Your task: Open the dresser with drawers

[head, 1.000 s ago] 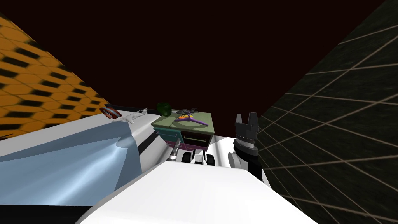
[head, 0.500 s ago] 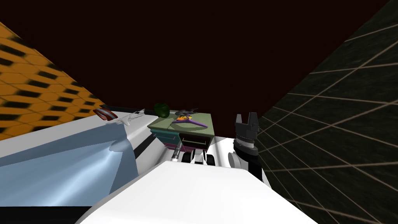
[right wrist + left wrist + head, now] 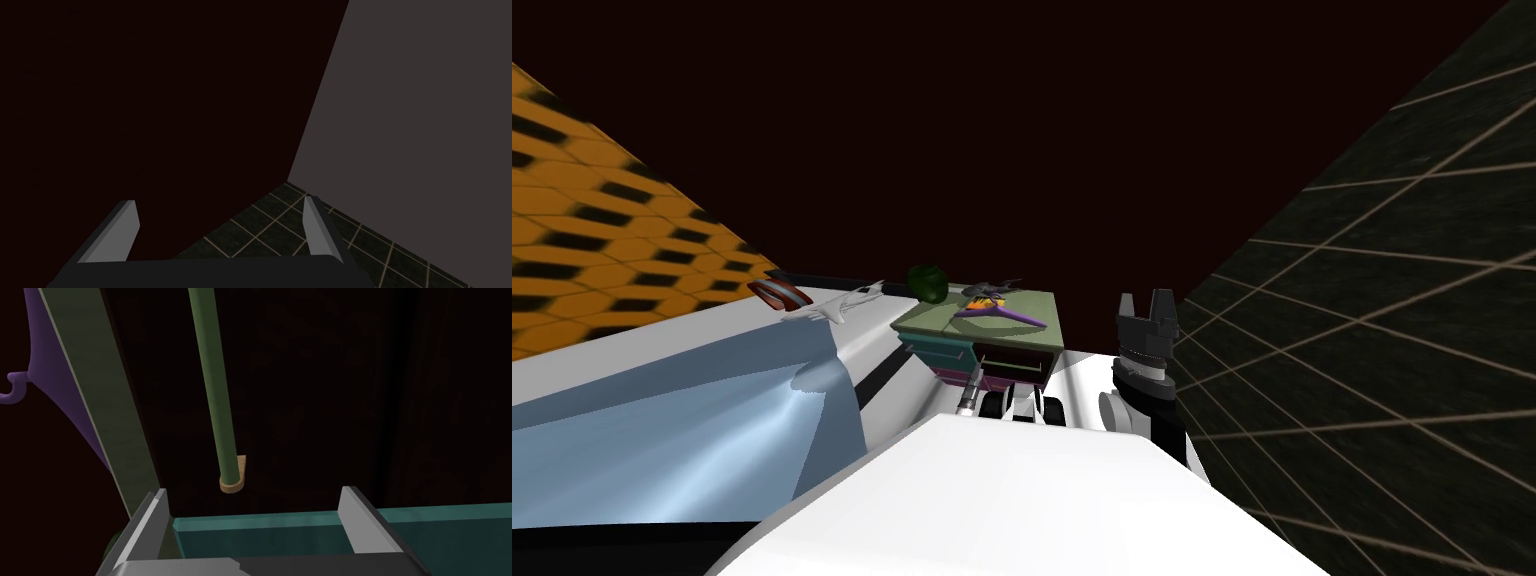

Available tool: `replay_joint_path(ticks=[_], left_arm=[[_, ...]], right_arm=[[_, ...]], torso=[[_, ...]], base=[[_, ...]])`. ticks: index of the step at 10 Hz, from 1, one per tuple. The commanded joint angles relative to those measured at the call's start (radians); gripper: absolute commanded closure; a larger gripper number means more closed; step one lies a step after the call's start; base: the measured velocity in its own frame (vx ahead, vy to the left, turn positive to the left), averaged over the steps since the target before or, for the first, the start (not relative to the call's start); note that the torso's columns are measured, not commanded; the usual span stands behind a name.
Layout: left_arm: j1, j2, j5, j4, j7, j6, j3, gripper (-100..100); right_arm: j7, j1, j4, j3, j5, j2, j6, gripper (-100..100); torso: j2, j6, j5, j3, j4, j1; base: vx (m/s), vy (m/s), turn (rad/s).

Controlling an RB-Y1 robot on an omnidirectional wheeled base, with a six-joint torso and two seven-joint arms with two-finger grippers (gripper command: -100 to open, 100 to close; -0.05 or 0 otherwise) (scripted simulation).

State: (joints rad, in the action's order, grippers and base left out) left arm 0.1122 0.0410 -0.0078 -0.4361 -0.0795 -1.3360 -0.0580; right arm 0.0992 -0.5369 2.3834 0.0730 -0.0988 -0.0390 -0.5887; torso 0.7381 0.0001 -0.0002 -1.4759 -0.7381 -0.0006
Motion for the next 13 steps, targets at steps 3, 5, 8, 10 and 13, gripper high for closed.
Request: replay_joint_path(ticks=[3,5,8,10,13], left_arm=[[-0.024,0.008,0.002,-0.045,0.009,0.069,0.004,-100],[-0.026,0.009,0.002,-0.062,0.011,0.085,0.004,-100],[0.01,0.001,-0.002,-0.023,0.002,0.015,-0.002,100],[0.01,0.001,-0.002,-0.023,0.002,0.015,-0.002,100],[0.014,0.039,-0.002,-0.039,0.006,0.029,-0.004,-100]], right_arm=[[0.0,0.0,0.0,0.0,0.0,0.0,0.0,0],[0.0,0.0,0.0,0.0,0.0,0.0,0.0,0],[0.0,0.0,0.0,0.0,0.0,0.0,0.0,0],[0.0,0.0,0.0,0.0,0.0,0.0,0.0,0],[0.0,0.0,0.0,0.0,0.0,0.0,0.0,0]], torso=[[0.0,0.0,0.0,0.0,0.0,0.0],[0.0,0.0,0.0,0.0,0.0,0.001],[-0.006,0.001,0.004,-0.001,0.005,0.004],[-0.005,0.0,0.001,-0.003,0.002,0.003],[0.001,0.0,0.0,0.001,0.0,0.0]], base=[[-0.021,-0.012,0.007],[-0.012,-0.005,0.005],[0.018,0.012,-0.012],[0.02,0.007,-0.002],[0.005,0.004,-0.001]])
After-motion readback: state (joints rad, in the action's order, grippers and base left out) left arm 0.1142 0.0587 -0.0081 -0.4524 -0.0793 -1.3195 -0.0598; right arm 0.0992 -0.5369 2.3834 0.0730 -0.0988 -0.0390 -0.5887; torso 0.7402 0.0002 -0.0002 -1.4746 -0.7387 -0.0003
